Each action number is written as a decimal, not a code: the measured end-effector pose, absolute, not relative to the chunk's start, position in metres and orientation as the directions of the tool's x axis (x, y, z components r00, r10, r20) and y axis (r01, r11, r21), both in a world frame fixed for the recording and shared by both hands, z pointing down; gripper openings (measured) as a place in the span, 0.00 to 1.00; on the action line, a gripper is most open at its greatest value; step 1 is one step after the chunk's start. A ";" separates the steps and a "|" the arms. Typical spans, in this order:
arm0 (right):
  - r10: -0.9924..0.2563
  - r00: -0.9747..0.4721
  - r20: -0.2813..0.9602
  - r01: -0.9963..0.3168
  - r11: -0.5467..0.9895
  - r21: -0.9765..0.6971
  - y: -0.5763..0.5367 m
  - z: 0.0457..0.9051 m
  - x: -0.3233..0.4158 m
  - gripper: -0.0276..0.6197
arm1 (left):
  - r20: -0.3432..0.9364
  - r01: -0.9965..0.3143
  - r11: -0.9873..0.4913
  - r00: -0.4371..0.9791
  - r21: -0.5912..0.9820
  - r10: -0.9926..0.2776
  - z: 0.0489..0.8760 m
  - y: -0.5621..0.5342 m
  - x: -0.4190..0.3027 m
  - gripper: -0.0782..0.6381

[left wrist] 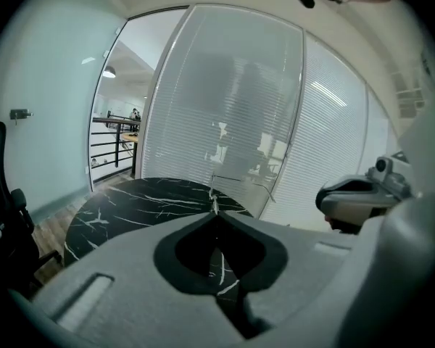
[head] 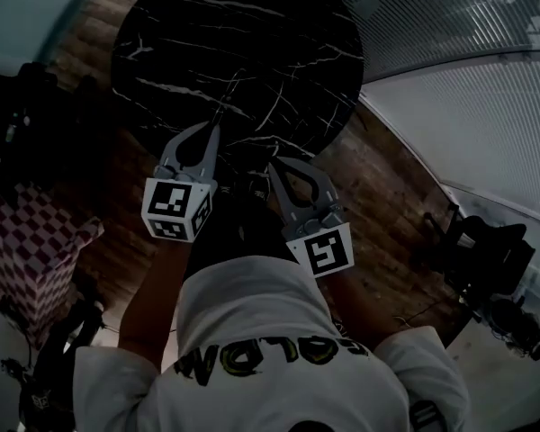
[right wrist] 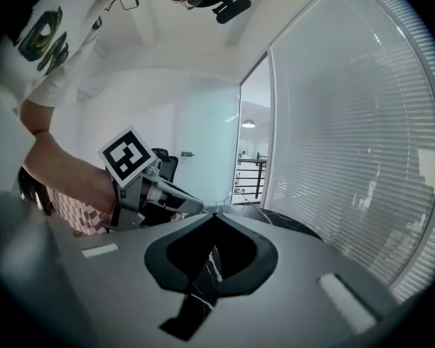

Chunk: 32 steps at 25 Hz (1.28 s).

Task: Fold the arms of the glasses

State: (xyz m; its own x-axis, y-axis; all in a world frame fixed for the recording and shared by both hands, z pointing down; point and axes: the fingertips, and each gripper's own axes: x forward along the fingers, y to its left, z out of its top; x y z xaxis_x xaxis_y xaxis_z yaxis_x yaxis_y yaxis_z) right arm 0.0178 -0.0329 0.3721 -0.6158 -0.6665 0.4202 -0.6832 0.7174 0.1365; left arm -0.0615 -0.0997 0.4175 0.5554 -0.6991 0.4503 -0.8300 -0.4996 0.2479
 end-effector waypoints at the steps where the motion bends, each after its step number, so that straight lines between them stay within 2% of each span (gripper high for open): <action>1: -0.670 -0.615 0.416 -0.683 0.716 0.144 -0.029 0.364 0.018 0.05 | 0.442 -0.826 -0.505 0.562 0.251 -0.699 0.408 -0.096 -0.061 0.11; 9: -0.743 -0.591 0.314 -0.733 0.657 0.176 -0.015 0.302 0.026 0.05 | 0.403 -0.797 -0.555 0.601 0.238 -0.690 0.349 -0.068 -0.051 0.11; 12: -0.727 -0.584 0.362 -0.698 0.677 0.234 -0.004 0.298 0.027 0.05 | 0.394 -0.794 -0.553 0.607 0.253 -0.690 0.340 -0.059 -0.047 0.11; 19: -0.743 -0.563 0.361 -0.700 0.662 0.270 0.004 0.302 0.025 0.05 | 0.385 -0.793 -0.558 0.607 0.243 -0.695 0.334 -0.054 -0.046 0.11; 23: -0.758 -0.540 0.365 -0.700 0.646 0.306 0.004 0.310 0.022 0.15 | 0.391 -0.792 -0.561 0.608 0.239 -0.691 0.333 -0.053 -0.048 0.11; 26: -0.776 -0.505 0.378 -0.691 0.625 0.362 0.002 0.317 0.023 0.19 | 0.389 -0.788 -0.567 0.613 0.241 -0.687 0.331 -0.052 -0.048 0.11; 32: -0.784 -0.464 0.414 -0.680 0.614 0.401 -0.004 0.329 0.025 0.19 | 0.399 -0.768 -0.588 0.637 0.254 -0.660 0.330 -0.042 -0.045 0.11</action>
State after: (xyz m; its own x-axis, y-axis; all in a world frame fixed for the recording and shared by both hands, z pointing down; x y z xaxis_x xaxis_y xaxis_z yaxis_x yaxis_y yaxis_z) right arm 0.0253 -0.0036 0.3294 -0.4637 -0.7835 0.4136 -0.6801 0.6140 0.4006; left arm -0.0450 -0.0425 0.3305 0.6373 -0.6596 0.3985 -0.7678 -0.5881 0.2543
